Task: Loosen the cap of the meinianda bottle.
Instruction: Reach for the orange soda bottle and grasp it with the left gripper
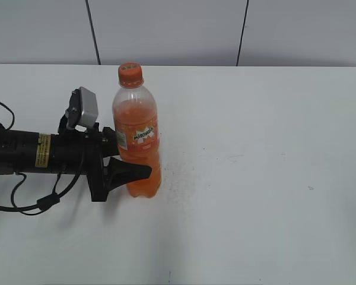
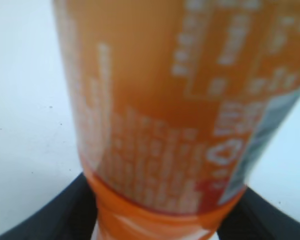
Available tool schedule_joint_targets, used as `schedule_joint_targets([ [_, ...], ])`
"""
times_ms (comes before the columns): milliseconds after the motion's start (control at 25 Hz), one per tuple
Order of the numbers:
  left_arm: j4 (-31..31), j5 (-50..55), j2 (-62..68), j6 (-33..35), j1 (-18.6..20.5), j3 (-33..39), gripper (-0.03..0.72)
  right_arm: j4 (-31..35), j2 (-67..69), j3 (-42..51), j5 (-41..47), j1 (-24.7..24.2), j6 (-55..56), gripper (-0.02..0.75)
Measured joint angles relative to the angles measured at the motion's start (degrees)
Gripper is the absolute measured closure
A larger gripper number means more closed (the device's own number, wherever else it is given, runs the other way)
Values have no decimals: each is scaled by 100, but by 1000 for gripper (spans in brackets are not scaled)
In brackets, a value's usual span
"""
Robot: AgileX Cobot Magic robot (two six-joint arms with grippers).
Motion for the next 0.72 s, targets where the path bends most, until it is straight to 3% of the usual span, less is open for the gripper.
schedule_joint_targets([
  [280, -7, -5, 0, 29, 0, 0, 278, 13, 120, -212, 153, 0, 0, 153],
  [520, 0, -5, 0, 74, 0, 0, 278, 74, 1316, -1083, 346, 0, 0, 152],
  [720, 93, -48, 0, 571, 0, 0, 279, 128, 2465, -1943, 575, 0, -6, 152],
])
